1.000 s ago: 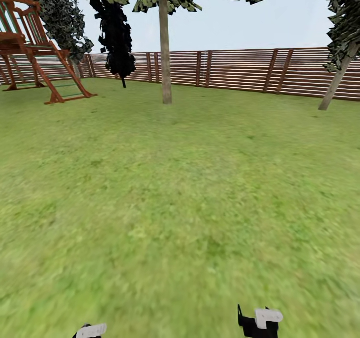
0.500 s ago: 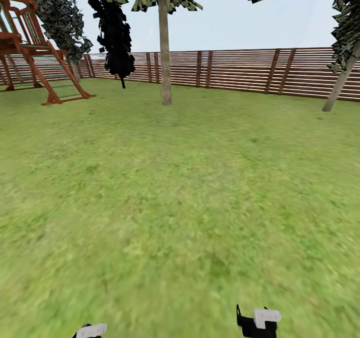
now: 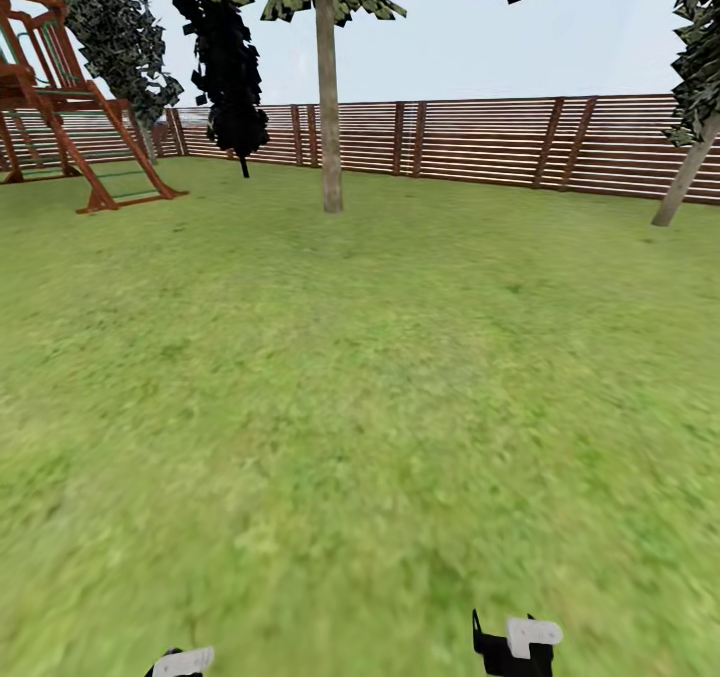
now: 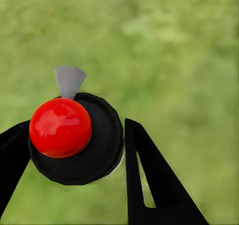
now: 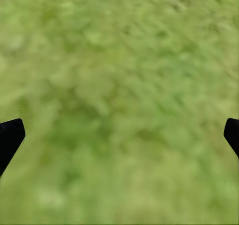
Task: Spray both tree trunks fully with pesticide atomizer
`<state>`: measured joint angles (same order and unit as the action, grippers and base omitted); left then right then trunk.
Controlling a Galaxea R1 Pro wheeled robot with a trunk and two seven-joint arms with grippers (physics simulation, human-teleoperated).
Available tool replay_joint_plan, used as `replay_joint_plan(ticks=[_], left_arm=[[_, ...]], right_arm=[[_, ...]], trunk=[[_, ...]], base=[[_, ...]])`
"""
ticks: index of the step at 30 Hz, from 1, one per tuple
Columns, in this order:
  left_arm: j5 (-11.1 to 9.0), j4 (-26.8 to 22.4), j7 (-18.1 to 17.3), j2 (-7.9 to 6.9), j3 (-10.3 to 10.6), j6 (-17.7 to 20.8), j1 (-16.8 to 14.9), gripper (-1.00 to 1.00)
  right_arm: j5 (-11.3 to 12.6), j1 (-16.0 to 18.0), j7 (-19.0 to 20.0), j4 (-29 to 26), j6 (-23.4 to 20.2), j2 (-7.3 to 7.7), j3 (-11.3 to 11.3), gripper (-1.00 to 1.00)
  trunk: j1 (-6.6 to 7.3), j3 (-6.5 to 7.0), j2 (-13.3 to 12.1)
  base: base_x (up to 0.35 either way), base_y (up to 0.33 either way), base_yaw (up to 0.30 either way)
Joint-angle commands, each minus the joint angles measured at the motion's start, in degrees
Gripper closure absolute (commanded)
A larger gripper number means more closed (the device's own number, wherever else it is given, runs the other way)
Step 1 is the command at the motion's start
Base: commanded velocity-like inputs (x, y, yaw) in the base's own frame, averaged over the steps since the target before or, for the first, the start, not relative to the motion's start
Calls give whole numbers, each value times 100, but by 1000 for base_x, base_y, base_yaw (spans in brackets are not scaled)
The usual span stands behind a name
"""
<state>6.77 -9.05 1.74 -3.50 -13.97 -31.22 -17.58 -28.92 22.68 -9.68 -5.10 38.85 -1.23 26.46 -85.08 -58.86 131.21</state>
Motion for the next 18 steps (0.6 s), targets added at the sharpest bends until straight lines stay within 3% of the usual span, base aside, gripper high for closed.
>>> replay_joint_plan(ticks=[1,18], left_arm=[[-1,-1,2,-1,-1,-1,0,100],[-1,-1,2,-2,-1,-2,0,100]], right_arm=[[0,0,-1,0,0,0,0,-100],[0,1,-7,104,0,0,4,-100]], trunk=[[0,0,0],[0,0,0]], base=[[339,0,0],[339,0,0]])
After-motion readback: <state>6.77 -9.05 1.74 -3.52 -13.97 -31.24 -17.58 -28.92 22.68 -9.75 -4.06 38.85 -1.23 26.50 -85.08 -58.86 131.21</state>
